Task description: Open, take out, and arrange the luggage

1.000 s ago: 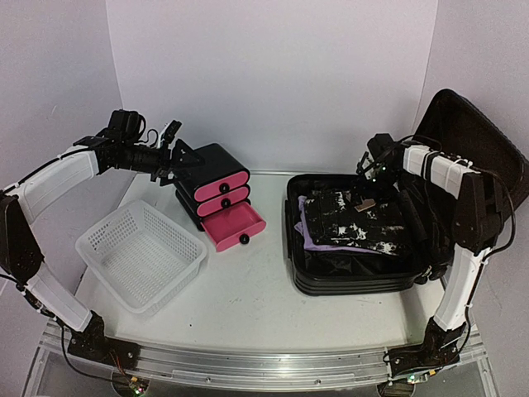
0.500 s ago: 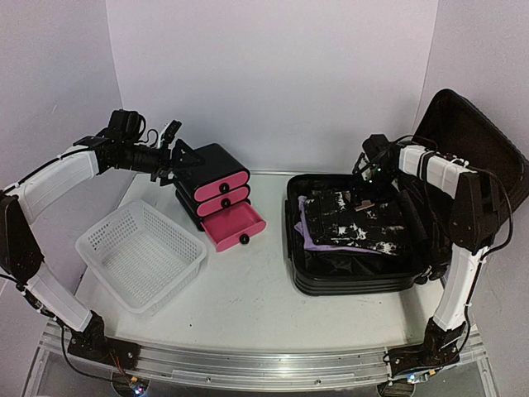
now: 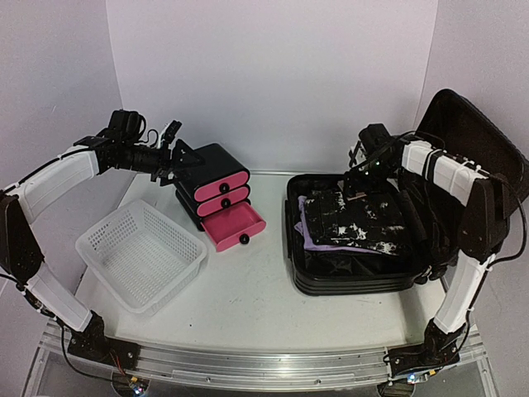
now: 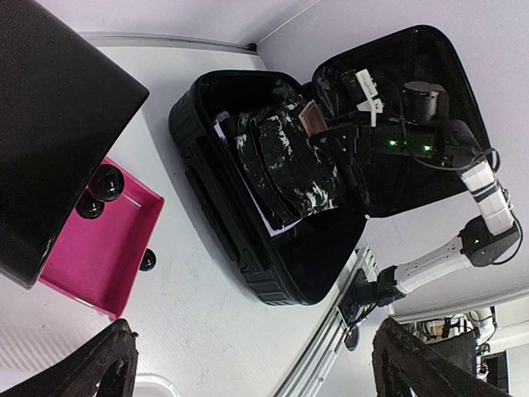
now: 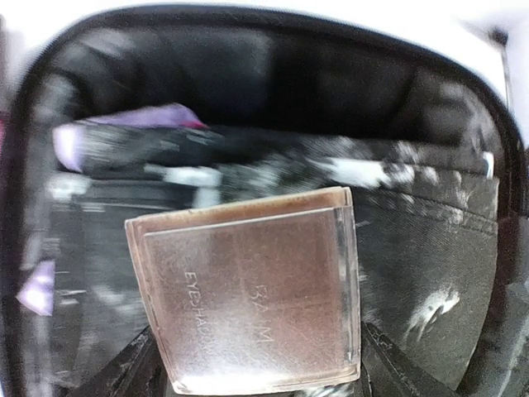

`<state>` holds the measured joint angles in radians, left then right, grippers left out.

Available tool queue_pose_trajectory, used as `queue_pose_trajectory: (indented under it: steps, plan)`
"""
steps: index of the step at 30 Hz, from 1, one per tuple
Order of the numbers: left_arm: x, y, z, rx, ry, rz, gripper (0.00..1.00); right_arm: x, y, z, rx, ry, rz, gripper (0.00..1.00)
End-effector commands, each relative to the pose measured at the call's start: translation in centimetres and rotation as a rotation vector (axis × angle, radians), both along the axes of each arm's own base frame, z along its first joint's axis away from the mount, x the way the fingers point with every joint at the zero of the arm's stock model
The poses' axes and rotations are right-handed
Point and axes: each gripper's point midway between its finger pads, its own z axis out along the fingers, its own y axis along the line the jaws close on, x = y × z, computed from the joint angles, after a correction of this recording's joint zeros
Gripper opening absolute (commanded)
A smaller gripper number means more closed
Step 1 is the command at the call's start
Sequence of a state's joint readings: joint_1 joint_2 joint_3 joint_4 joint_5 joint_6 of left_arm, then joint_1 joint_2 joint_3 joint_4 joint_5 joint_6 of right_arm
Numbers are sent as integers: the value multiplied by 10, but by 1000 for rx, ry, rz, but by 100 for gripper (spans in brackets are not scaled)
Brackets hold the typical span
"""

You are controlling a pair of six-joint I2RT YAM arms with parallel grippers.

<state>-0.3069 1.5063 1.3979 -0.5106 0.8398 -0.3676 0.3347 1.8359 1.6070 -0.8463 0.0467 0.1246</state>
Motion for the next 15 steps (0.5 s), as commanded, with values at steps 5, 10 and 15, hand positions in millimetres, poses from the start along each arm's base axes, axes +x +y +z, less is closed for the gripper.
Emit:
queue_pose_trajectory:
  steps: [5,10,15]
  plan:
    - [1,-5,10,-27,-45,-24,100,-9,100,59,209,-168,144,53]
    - [2,-4,9,-21,-51,-19,99,-23,175,40,246,-115,263,53]
    - [1,-5,10,-29,-46,-26,100,-38,248,18,266,-70,378,53]
